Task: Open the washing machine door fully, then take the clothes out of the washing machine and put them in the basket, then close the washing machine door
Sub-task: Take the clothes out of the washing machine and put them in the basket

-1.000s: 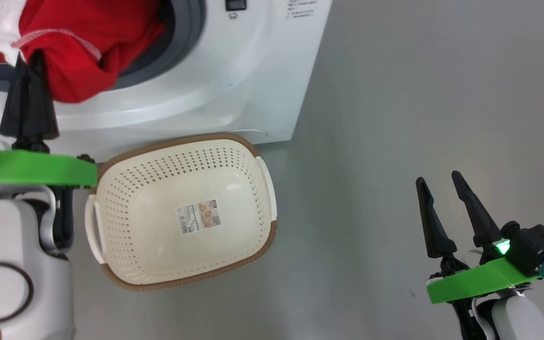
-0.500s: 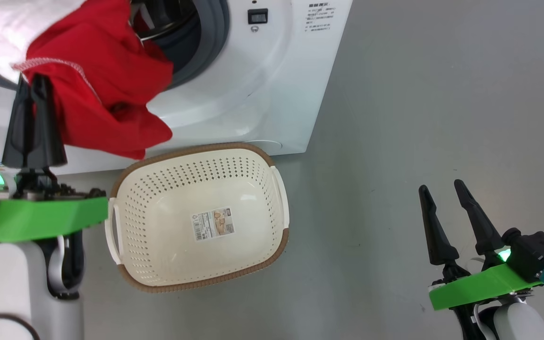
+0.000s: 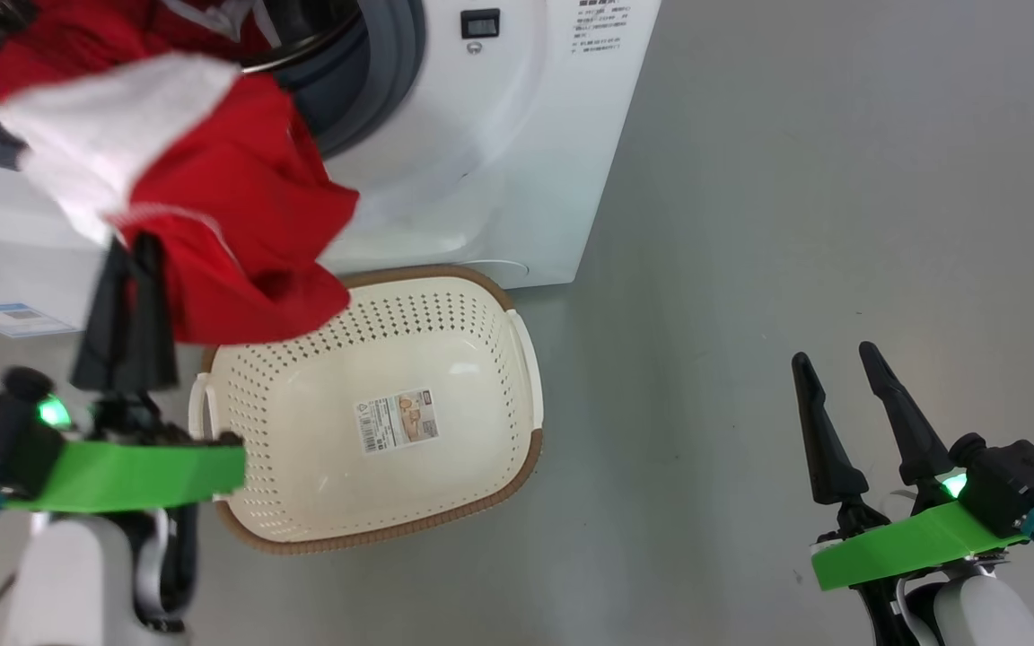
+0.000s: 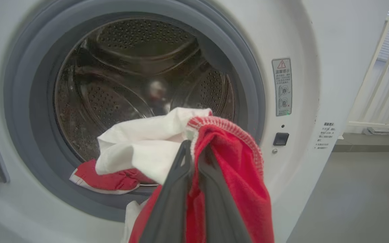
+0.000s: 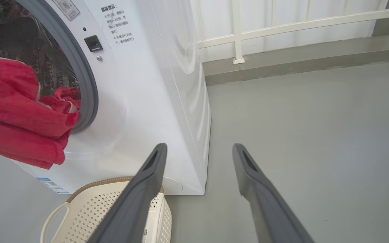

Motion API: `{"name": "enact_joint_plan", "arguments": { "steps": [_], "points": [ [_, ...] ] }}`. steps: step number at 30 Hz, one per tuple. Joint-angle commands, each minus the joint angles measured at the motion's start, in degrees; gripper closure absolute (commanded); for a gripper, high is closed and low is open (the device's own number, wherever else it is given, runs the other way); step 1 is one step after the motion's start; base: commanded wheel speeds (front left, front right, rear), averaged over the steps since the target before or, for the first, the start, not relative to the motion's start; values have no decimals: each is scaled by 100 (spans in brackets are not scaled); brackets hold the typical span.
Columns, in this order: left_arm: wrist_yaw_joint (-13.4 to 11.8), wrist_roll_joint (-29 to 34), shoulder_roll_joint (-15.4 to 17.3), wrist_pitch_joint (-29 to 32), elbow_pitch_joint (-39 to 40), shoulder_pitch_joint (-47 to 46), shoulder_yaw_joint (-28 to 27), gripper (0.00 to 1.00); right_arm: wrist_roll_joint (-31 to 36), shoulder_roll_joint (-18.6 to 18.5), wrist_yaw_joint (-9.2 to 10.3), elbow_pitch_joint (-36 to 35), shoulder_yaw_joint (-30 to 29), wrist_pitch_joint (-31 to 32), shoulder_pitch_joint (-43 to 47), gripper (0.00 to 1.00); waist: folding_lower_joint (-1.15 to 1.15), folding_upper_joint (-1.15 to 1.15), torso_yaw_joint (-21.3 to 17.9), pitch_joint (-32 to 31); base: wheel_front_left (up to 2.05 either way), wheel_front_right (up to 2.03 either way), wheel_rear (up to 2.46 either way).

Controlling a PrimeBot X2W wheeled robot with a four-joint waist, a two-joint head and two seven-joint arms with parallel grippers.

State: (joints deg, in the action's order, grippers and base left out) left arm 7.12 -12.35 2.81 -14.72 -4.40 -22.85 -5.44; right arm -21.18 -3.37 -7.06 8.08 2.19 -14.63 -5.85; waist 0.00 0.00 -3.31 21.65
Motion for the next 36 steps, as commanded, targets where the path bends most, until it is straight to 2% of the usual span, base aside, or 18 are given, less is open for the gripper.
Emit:
{"name": "enact_joint_plan", "arguments": {
  "steps": [1,15,36],
  "points": [
    [36,-58,108,-28,56,121,-114,100,-48,-13,-43,-117,121,-37,35,0,0,0,-10,15,0,0,0],
    [36,-50,187,-28,-1805,75,320,100,-105,41,-43,-146,221,-37,-204,0,0,0,-232,544,0,0,0],
    [36,-153,414,-28,-3559,-779,617,100,-281,48,-43,-255,337,-37,-626,0,0,0,-402,1591,0,0,0]
  ]
}}
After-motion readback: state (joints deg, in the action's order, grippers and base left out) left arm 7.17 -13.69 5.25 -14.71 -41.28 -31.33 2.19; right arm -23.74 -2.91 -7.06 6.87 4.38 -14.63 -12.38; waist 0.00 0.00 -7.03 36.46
